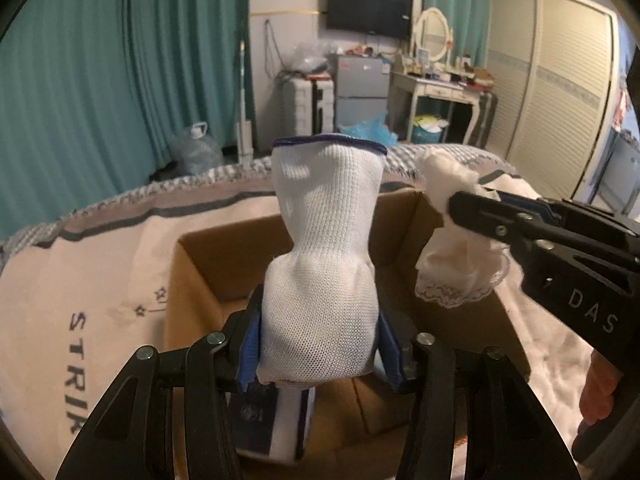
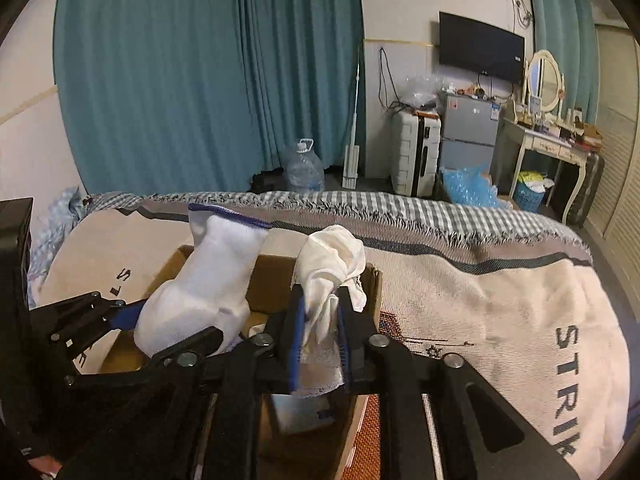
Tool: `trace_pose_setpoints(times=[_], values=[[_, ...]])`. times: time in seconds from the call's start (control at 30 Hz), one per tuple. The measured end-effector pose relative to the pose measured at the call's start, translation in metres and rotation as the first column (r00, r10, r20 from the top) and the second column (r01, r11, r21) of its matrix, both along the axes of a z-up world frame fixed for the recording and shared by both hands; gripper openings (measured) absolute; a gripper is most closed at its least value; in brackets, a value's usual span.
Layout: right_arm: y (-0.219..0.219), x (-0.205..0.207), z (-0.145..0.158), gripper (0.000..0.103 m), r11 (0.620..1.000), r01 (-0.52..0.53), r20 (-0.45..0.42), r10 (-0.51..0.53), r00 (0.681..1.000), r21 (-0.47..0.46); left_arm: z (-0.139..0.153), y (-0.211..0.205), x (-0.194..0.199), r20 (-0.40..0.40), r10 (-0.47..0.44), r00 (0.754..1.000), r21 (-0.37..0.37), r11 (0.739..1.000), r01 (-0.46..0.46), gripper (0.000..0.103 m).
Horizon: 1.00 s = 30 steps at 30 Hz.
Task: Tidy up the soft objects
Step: 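Carry the sock and cloth over the box and release both inside, then move both tools back toward the remaining socks beside the box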
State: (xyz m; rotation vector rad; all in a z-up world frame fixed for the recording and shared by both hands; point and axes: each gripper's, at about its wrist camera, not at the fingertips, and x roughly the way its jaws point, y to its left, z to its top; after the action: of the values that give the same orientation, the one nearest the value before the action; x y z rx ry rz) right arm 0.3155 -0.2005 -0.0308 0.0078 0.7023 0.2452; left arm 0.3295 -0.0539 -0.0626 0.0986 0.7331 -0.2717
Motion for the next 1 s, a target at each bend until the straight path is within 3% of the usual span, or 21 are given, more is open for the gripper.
trace_pose_setpoints(times=[0.03, 0.07, 0.1, 0.17, 0.37, 0.5, 0.6, 0.67, 0.73, 0.77, 0.9, 1.0], values=[[-0.003, 0.001, -0.002, 0.039, 1.0, 0.009, 0.001, -0.009, 1.0, 0.018, 0.0, -0.003, -0.001, 0.008, -0.004, 1.0, 0.009, 1.0, 0.004, 0.052], [-0.007, 0.002, -0.002, 0.054, 0.999, 0.014, 0.005, -0.014, 1.0, 0.036, 0.001, -0.005, -0.002, 0.018, -0.001, 1.0, 0.027, 1.0, 0.001, 0.059], [-0.01, 0.001, -0.001, 0.057, 0.999, 0.015, 0.009, -0.016, 1.0, 0.05, 0.002, -0.008, -0.003, 0.033, 0.005, 0.999, 0.05, 0.999, -0.006, 0.071], [-0.014, -0.003, 0.005, 0.058, 0.998, 0.026, 0.017, -0.027, 1.0, 0.055, 0.007, -0.009, -0.007, 0.063, 0.014, 0.998, 0.07, 0.997, -0.018, 0.082], [-0.022, -0.037, 0.058, 0.058, 0.998, 0.047, 0.072, -0.049, 0.996, 0.035, 0.056, 0.005, -0.033, 0.11, 0.05, 0.993, 0.049, 0.997, -0.056, 0.082], [-0.024, -0.076, 0.117, 0.061, 0.998, 0.06, 0.12, -0.061, 0.991, 0.017, 0.117, 0.023, -0.077, 0.194, 0.097, 0.976, 0.004, 0.995, -0.1, 0.082], [-0.025, -0.11, 0.163, 0.069, 0.997, 0.076, 0.155, -0.074, 0.985, -0.008, 0.163, 0.039, -0.113, 0.255, 0.129, 0.958, -0.039, 0.992, -0.123, 0.082], [-0.025, -0.136, 0.19, 0.077, 0.997, 0.077, 0.182, -0.073, 0.981, -0.017, 0.185, 0.047, -0.131, 0.282, 0.134, 0.95, -0.053, 0.991, -0.124, 0.093], [-0.024, -0.162, 0.211, 0.087, 0.996, 0.084, 0.205, -0.077, 0.976, -0.023, 0.206, 0.052, -0.155, 0.32, 0.113, 0.941, -0.047, 0.993, -0.104, 0.094], [-0.025, -0.174, 0.218, 0.092, 0.996, 0.087, 0.213, -0.079, 0.974, -0.027, 0.213, 0.054, -0.166, 0.334, 0.11, 0.936, -0.041, 0.994, -0.102, 0.094], [-0.017, -0.218, 0.234, 0.096, 0.996, 0.068, 0.232, -0.054, 0.971, -0.053, 0.228, 0.065, -0.202, 0.363, 0.115, 0.925, -0.062, 0.993, -0.099, 0.094], [-0.007, -0.242, 0.227, 0.098, 0.995, 0.05, 0.224, -0.03, 0.974, -0.085, 0.221, 0.075, -0.22, 0.351, 0.151, 0.924, -0.063, 0.988, -0.138, 0.094]])
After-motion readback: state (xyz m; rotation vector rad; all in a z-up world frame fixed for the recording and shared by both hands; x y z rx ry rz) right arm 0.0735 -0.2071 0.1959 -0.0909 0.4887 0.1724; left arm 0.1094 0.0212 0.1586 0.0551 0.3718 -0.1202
